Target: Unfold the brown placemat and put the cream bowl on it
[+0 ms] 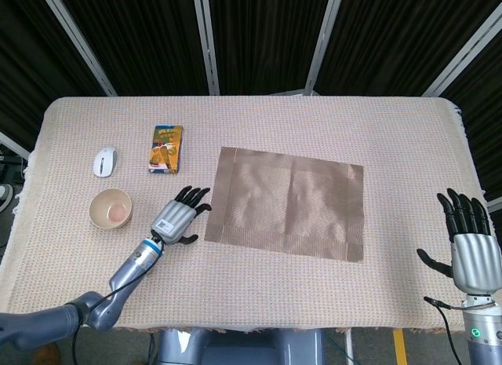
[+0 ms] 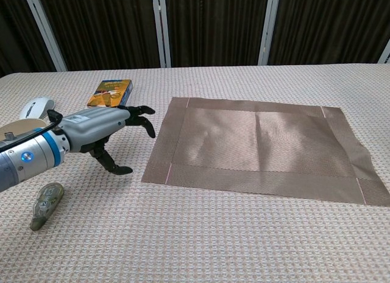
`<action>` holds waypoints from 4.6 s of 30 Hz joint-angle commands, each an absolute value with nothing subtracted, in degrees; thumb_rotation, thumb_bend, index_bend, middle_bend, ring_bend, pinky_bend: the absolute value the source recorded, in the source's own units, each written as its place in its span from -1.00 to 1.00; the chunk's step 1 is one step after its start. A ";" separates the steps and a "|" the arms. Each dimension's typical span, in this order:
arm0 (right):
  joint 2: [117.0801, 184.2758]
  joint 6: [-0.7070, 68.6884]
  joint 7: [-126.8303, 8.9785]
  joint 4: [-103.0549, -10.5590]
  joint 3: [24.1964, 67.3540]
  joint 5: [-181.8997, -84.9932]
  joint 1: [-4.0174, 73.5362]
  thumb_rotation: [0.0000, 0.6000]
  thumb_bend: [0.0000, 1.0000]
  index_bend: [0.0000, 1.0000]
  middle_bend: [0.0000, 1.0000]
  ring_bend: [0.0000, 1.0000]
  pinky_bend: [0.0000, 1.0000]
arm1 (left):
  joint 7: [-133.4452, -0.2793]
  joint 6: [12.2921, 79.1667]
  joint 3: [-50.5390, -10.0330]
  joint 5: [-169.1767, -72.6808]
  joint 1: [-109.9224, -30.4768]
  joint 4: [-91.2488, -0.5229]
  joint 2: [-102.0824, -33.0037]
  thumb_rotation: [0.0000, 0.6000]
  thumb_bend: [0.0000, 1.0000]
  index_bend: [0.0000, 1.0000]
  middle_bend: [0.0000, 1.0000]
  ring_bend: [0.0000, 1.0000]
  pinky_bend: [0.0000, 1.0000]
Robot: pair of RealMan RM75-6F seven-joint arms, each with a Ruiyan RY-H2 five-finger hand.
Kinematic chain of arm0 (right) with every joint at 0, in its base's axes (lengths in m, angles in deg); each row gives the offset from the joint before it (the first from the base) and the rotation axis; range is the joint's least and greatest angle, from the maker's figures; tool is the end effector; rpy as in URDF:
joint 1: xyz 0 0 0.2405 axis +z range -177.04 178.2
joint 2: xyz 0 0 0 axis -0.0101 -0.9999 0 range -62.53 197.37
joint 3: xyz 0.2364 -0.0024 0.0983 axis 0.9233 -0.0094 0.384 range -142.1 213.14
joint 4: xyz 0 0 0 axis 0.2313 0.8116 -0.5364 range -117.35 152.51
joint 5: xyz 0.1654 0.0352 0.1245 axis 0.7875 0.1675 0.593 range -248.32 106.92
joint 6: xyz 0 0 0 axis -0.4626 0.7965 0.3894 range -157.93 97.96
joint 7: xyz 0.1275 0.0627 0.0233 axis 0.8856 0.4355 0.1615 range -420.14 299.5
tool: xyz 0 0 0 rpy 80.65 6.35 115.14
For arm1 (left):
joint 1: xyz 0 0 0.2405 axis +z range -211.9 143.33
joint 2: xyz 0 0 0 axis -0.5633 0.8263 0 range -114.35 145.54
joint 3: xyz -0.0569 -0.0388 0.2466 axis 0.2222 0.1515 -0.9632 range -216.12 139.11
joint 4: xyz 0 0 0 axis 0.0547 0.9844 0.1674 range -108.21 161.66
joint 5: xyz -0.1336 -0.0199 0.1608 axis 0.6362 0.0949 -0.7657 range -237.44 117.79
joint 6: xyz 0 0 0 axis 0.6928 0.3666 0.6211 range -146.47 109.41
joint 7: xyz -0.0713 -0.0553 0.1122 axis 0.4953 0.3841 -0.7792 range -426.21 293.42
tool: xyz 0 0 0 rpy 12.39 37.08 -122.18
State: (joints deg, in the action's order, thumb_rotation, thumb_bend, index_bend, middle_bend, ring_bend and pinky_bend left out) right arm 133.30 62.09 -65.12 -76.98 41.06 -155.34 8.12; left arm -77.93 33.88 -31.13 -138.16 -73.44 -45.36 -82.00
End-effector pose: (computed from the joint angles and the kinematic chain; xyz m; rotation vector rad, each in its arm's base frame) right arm -0.2849 -0.2015 0.1701 1.2941 -0.7557 1.0202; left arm -0.1651 0.3231 -0.0658 -2.0103 -0.8998 -0.9331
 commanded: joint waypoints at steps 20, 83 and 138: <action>133.29 61.61 -64.96 -76.81 41.98 -156.88 7.42 1.00 -1.00 -1.00 -1.00 -1.00 -1.00 | -76.62 32.24 -32.70 -138.14 -75.79 -39.91 -87.73 1.00 -0.59 -0.48 -1.00 -1.00 -1.00; 134.78 61.97 -66.86 -76.54 42.37 -159.91 6.47 1.00 -1.00 -1.00 -1.00 -1.00 -1.00 | -76.63 42.23 -51.42 -161.63 -74.19 -62.41 -69.90 1.00 0.02 0.39 -1.00 -1.00 -1.00; 133.87 63.24 -66.28 -78.41 41.77 -162.71 5.60 1.00 -1.00 -1.00 -1.00 -1.00 -1.00 | -75.08 46.18 -55.53 -166.01 -65.95 -66.55 -57.59 1.00 -1.00 -0.99 -1.00 -1.00 -1.00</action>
